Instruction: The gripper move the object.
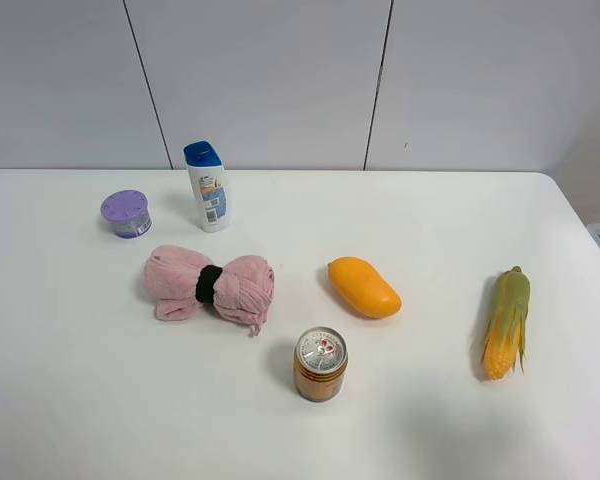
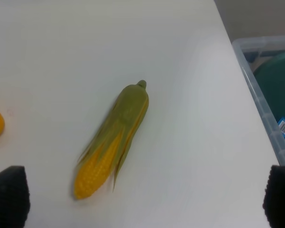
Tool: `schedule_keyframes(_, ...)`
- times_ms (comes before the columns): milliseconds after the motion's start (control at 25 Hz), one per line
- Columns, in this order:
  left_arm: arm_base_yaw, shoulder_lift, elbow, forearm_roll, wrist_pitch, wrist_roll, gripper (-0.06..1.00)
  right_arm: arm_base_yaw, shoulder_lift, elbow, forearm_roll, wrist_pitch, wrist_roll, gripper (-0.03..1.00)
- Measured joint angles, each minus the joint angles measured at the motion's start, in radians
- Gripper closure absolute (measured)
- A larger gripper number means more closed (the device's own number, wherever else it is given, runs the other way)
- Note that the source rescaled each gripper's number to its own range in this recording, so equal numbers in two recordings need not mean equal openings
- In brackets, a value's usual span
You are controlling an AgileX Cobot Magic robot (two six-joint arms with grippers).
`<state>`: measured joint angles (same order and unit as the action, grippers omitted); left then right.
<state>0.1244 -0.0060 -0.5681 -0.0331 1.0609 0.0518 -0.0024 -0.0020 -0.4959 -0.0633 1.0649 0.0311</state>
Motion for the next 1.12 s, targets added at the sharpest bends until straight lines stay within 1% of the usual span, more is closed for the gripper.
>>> schedule_keyframes(200, 0.0, 0.0, 0.059, -0.006, -0.008, 0.0, -0.03, 0.0, 0.0, 0.0, 0.0, 0.0, 0.0, -0.03)
schedule_keyframes(400, 0.0, 0.0, 0.061, -0.003, -0.008, -0.015, -0.03, 0.0, 0.0, 0.0, 0.0, 0.0, 0.0, -0.03)
schedule_keyframes(600, 0.0, 0.0, 0.061, 0.033, -0.008, -0.066, -0.03, 0.0, 0.0, 0.0, 0.0, 0.0, 0.0, -0.03)
schedule_keyframes(1120, 0.0, 0.0, 0.061, 0.033, -0.008, -0.072, -0.03, 0.0, 0.0, 0.0, 0.0, 0.0, 0.0, -0.03)
